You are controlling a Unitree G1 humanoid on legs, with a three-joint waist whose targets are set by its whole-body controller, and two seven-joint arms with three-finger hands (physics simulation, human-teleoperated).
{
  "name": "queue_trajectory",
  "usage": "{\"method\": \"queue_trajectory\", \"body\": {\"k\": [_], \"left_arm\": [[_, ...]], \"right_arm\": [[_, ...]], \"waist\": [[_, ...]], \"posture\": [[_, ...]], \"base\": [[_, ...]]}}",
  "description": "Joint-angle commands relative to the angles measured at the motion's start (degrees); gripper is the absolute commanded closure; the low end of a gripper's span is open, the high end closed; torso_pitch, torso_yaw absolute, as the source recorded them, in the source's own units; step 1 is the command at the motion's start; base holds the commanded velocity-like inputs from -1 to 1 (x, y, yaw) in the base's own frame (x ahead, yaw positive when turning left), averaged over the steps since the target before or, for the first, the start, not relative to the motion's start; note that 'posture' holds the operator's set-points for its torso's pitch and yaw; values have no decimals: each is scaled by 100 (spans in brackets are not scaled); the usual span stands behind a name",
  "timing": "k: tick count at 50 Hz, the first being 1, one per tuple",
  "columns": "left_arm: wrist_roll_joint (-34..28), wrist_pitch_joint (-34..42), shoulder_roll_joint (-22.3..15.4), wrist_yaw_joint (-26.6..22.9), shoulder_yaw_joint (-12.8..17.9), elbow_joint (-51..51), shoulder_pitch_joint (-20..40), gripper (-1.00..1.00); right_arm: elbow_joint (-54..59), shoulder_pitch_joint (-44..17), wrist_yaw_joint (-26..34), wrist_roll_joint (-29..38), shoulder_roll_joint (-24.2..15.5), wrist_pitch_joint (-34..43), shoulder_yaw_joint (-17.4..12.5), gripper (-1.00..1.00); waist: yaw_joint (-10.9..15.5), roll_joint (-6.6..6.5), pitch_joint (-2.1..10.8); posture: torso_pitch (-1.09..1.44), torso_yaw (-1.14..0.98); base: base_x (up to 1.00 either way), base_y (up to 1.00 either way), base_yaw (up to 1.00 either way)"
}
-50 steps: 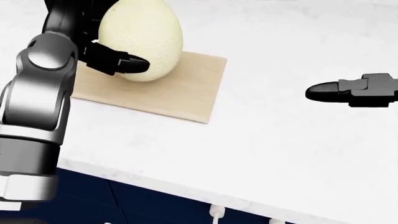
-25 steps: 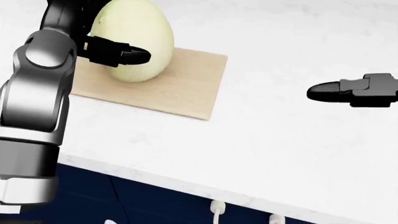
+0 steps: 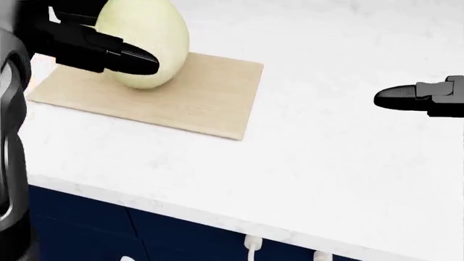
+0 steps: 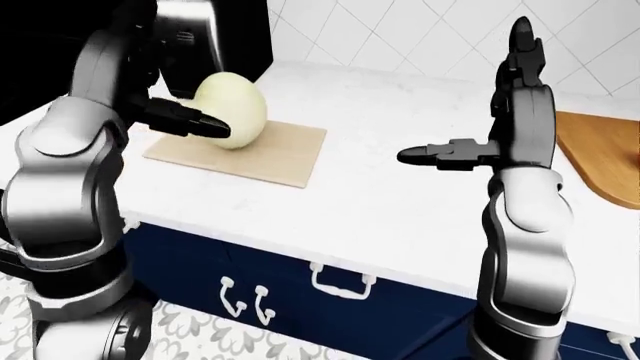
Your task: Place the cantaloupe and the tomato on separate cutting boards.
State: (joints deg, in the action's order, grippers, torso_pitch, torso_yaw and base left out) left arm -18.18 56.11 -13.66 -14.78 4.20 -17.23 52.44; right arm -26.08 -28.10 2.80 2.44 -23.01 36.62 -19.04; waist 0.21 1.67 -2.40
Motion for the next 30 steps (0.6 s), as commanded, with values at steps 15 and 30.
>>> {"method": "queue_trajectory", "body": {"k": [15,30], "left_arm": [[-105,1323,-413,-421,180,-2032,-203,-100],[479,2560,-1150,-666,1356,-3913,-966,-100]], "right_arm": [[-389,-72,-9,-260,-290,88,-330,-100],[-1122,389,-39,-1392,-1045,725,-1685,-100]], "waist": [[19,14,94],[23,25,13]], "posture": [[0,0],[0,0]], "base": [[0,0,0],[0,0,0]]}}
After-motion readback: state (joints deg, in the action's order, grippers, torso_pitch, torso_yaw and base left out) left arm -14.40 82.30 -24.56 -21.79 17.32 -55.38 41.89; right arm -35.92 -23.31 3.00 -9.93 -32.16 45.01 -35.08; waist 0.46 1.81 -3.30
